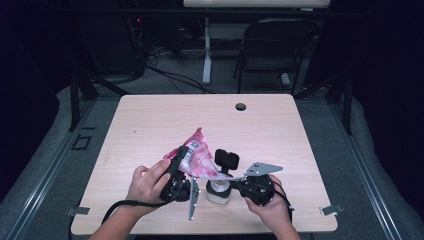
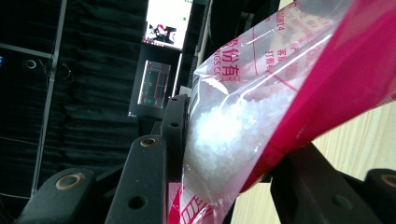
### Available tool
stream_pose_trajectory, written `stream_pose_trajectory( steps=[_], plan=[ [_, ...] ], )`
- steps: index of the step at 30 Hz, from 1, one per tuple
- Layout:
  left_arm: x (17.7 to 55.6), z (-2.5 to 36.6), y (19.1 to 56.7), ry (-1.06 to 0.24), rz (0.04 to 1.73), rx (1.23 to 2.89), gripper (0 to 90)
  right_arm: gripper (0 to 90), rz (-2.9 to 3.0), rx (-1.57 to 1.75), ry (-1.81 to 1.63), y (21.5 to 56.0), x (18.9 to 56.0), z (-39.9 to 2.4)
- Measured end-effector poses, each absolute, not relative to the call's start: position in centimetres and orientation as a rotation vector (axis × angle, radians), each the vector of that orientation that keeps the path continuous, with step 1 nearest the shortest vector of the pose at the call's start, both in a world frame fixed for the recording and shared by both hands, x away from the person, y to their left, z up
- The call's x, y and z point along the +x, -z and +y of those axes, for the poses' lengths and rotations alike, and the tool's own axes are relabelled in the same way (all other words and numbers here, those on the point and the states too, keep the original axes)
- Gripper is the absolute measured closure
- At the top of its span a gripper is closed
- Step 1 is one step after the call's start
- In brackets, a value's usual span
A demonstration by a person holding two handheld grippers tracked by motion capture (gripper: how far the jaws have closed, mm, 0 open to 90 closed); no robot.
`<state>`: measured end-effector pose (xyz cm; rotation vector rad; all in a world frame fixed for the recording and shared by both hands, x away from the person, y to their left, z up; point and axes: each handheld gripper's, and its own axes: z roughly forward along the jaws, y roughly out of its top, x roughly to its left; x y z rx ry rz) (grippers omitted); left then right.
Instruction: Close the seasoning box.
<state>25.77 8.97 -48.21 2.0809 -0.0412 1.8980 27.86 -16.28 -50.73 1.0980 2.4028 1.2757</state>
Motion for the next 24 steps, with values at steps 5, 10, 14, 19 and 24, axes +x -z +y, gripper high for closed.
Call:
stream_pose_trajectory(
  steps=[5,10,14,19,24],
  plan=[
    [25.76,8.93,48.17,-1.906,-0.052,2.082,66.5,90.0,2.398,1.103,-1.281,50.80,27.86,-16.23],
    [25.76,8.87,48.15,-1.903,-0.055,2.077,66.5,90.0,2.397,1.106,-1.278,50.82,27.86,-16.21],
    [25.73,8.80,48.05,-1.910,-0.064,2.084,66.5,90.0,2.399,1.105,-1.281,50.83,27.87,-16.23],
    [25.73,8.69,48.03,-1.906,-0.067,2.088,66.5,90.0,2.400,1.107,-1.280,50.83,27.88,-16.29],
    [25.68,8.59,47.95,-1.910,-0.074,2.083,66.5,90.0,2.400,1.111,-1.282,50.87,27.90,-16.32]
  ],
)
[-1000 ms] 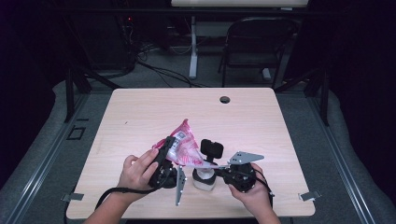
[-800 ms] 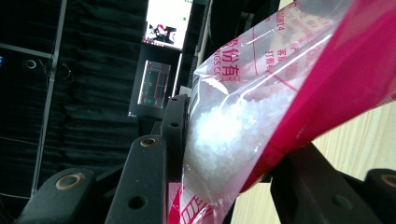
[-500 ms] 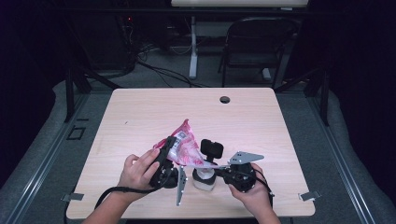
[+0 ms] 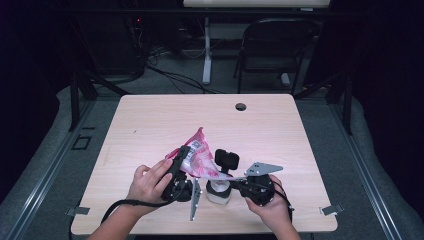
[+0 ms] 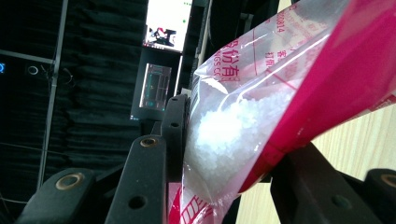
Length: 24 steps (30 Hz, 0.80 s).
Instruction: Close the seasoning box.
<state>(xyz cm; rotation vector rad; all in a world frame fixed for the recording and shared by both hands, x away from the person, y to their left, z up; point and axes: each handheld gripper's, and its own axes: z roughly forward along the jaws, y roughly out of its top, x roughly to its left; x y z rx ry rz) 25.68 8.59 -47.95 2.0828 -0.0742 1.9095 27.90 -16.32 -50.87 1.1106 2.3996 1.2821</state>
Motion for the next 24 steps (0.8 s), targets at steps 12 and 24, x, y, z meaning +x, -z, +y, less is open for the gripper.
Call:
stream_pose_trajectory(
  steps=[12,24],
  plan=[
    [25.59,8.55,47.82,-1.920,-0.087,2.072,66.6,90.0,2.401,1.108,-1.282,50.88,27.91,-16.30],
    [25.63,8.37,47.77,-1.923,-0.093,2.056,66.6,90.0,2.398,1.112,-1.283,50.88,27.93,-16.41]
  ],
)
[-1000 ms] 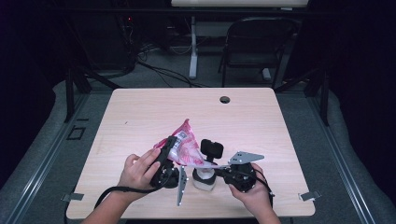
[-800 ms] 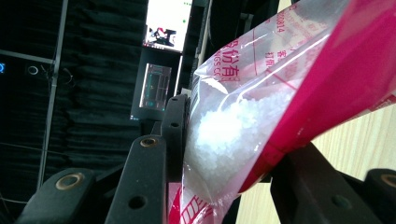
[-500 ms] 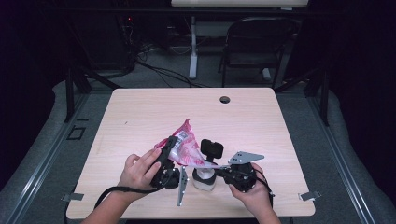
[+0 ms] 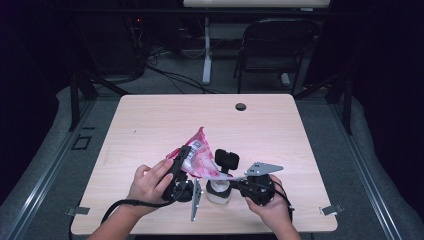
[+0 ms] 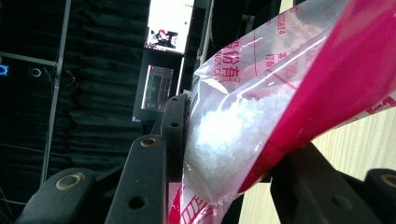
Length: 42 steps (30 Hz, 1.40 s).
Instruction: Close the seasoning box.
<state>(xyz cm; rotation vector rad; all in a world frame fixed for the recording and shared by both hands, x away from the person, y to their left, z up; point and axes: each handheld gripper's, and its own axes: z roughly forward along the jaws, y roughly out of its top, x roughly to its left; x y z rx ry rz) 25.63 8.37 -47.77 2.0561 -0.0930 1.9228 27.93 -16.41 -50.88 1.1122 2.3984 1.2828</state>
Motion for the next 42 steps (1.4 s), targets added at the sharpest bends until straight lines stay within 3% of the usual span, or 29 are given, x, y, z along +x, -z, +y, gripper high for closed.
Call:
stream_pose_trajectory(
  steps=[42],
  plan=[
    [25.50,8.05,47.37,-1.932,-0.110,2.062,66.5,90.0,2.395,1.113,-1.282,50.90,27.95,-16.47]
  ],
)
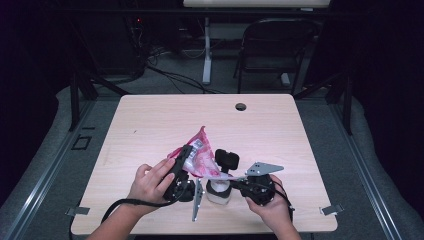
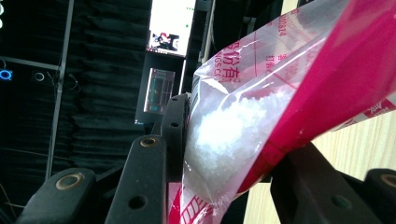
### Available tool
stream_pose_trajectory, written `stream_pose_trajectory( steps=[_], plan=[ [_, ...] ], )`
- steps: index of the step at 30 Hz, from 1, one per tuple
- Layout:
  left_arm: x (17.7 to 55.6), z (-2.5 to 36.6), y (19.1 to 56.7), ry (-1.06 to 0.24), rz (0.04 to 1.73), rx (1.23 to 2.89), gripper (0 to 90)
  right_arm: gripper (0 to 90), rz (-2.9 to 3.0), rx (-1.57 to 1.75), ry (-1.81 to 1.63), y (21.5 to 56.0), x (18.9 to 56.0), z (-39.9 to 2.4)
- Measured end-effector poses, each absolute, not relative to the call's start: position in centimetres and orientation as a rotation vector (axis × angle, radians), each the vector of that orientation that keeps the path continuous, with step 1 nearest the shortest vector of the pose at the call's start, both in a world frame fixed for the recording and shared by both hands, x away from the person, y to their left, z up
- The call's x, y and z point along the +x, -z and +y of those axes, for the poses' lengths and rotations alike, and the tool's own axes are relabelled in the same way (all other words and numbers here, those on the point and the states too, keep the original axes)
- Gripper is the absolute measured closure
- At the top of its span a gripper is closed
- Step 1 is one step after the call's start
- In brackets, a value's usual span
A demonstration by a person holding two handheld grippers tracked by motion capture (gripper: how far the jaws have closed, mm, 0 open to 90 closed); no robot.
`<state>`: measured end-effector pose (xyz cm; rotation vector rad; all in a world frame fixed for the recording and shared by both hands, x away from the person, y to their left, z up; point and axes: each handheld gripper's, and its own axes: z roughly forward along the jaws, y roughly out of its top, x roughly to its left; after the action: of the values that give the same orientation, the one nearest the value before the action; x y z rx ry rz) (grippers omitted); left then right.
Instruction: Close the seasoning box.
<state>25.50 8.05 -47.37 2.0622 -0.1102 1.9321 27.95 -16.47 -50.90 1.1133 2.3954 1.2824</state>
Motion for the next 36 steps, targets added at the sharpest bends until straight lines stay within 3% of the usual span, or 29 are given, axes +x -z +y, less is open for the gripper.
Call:
stream_pose_trajectory(
  steps=[36],
  plan=[
    [25.39,7.76,47.01,-1.936,-0.122,2.051,66.6,90.0,2.394,1.115,-1.280,50.83,27.94,-16.59]
  ],
)
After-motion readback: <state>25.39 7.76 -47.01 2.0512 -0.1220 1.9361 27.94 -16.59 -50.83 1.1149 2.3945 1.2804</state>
